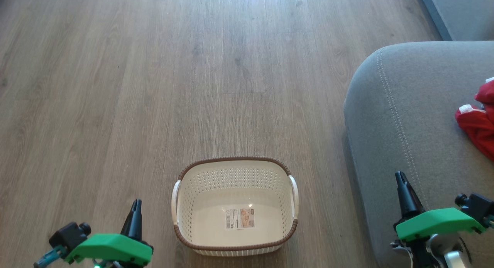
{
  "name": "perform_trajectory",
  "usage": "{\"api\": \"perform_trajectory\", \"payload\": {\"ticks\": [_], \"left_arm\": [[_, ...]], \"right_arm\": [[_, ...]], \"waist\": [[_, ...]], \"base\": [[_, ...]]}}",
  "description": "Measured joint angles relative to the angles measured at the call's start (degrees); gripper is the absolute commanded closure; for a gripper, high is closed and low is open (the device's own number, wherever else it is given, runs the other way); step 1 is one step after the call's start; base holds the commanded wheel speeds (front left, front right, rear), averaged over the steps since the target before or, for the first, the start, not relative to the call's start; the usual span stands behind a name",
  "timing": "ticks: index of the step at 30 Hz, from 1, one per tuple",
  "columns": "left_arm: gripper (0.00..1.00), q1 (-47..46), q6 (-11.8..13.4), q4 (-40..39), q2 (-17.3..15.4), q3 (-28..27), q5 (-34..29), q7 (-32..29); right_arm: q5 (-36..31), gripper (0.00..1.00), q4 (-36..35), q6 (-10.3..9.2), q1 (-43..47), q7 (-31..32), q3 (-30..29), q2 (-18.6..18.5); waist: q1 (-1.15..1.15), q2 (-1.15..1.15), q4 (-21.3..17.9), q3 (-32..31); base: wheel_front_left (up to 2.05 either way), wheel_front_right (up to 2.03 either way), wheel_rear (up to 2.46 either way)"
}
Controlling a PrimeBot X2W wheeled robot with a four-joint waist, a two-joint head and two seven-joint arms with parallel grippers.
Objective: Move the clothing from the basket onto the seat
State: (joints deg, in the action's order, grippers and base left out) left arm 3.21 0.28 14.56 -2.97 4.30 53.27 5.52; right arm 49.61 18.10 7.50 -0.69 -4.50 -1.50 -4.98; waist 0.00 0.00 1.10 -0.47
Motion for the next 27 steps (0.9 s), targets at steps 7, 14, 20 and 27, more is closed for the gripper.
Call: {"api": "perform_trajectory", "payload": {"ticks": [7, 14, 20, 27], "left_arm": [[1.0, -1.24, -0.68, 0.24, -0.03, -0.68, 4.14, -1.23], [1.0, -1.38, -1.64, 0.37, -0.04, -1.22, 8.43, -2.42], [1.0, -2.32, -2.18, 0.47, -0.05, -2.35, 11.95, -3.36], [1.0, -2.48, -2.76, 0.54, -0.05, -2.75, 16.18, -4.48]], "right_arm": [[4.47, 1.0, -0.3, 0.0, -0.04, 1.04, -0.49, 0.15], [8.92, 1.0, -0.53, 0.0, -0.1, 2.08, -1.35, 0.66], [12.67, 1.0, -0.57, 0.0, -0.84, 3.26, -1.83, 0.92], [17.13, 1.0, -0.88, -0.01, -1.19, 4.27, -2.37, 0.99]], "waist": [[0.0, 0.0, -0.12, 0.07], [0.0, 0.0, -0.23, 0.14], [0.0, 0.0, -0.34, 0.2], [0.0, 0.0, -0.45, 0.27]], "base": [[0.0, 0.0, 0.0], [0.0, 0.0, 0.0], [0.0, 0.0, 0.0], [0.0, 0.0, 0.0]]}}
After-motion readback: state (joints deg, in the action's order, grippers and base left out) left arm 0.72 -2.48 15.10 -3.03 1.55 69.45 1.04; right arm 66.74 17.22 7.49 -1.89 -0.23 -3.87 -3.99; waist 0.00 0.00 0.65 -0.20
